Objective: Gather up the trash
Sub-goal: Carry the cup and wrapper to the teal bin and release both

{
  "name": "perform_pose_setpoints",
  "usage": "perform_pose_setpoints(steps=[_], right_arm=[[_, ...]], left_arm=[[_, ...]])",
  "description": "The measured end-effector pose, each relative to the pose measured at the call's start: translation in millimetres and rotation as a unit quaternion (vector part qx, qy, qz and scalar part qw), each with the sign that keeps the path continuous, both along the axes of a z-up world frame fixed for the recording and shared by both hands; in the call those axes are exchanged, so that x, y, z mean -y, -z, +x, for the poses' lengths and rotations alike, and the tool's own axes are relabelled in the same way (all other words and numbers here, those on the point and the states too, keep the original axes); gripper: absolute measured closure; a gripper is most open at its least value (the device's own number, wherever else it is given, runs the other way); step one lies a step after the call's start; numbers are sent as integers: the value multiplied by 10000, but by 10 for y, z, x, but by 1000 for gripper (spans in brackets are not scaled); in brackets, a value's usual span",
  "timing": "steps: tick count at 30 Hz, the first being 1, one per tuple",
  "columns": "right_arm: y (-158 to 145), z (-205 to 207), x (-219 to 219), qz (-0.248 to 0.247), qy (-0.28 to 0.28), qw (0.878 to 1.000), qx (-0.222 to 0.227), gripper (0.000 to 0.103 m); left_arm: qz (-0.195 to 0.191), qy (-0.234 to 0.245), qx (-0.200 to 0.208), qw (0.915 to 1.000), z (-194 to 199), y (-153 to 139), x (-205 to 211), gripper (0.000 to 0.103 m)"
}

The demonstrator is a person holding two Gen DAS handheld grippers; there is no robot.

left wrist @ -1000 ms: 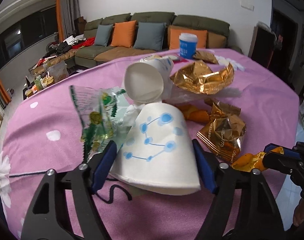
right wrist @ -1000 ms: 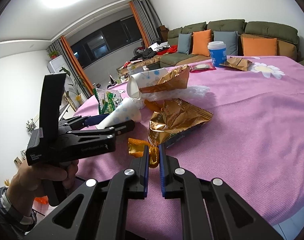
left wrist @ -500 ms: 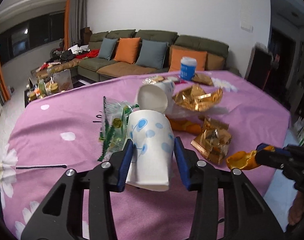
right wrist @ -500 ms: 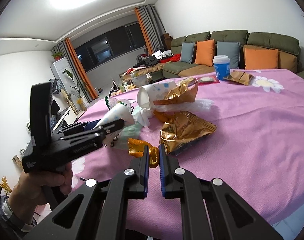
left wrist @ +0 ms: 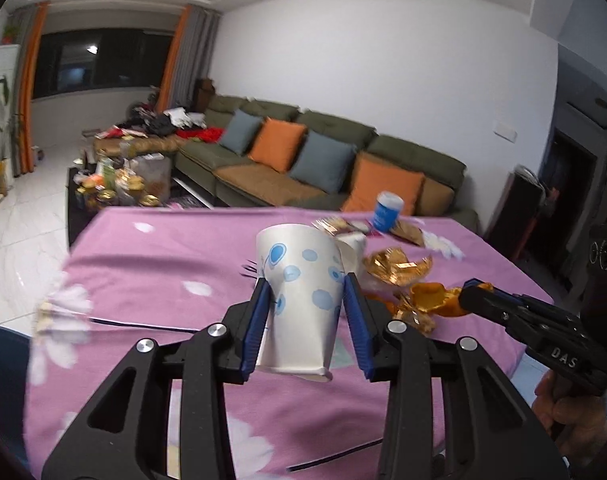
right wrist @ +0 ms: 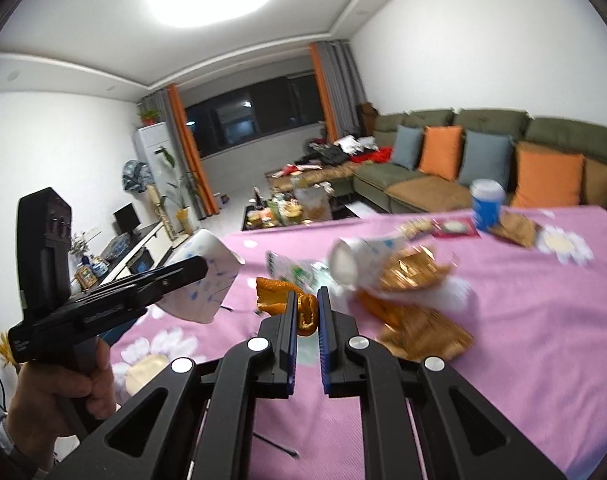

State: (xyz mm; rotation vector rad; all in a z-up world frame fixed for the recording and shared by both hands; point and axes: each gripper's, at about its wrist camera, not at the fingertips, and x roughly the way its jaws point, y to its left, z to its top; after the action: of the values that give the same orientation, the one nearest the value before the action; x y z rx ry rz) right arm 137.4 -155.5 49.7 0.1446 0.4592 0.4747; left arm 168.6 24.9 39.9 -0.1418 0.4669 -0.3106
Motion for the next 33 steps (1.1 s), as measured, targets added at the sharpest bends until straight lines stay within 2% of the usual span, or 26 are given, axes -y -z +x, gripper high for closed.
perform_pose_setpoints(steps=[5, 9, 18, 23, 30, 33], right_arm=[[-121, 102, -385, -36, -486, 9986, 181, 95], [-224, 176, -826, -77, -980, 9947, 310, 95], [-340, 311, -1937, -117, -2132, 9766, 263, 95], [-315, 335, -2576, -382, -2612, 9643, 216, 95], [-41, 457, -3454, -889, -3108, 9456, -364, 95], [121, 504, -3759, -1195, -3192, 9381, -611, 95]], left_arm=[[53, -594, 262, 9979, -274, -171, -447, 65], [75, -1155, 384, 9925, -542, -271, -911, 65], [140, -2390, 406, 9701, -1233, -335, -1976, 65], [138, -2863, 289, 9576, -1518, -277, -2452, 65], [-107, -3200, 33, 9473, -1829, -66, -2988, 65], [-189, -3262, -136, 9450, -1809, 98, -3117, 65]])
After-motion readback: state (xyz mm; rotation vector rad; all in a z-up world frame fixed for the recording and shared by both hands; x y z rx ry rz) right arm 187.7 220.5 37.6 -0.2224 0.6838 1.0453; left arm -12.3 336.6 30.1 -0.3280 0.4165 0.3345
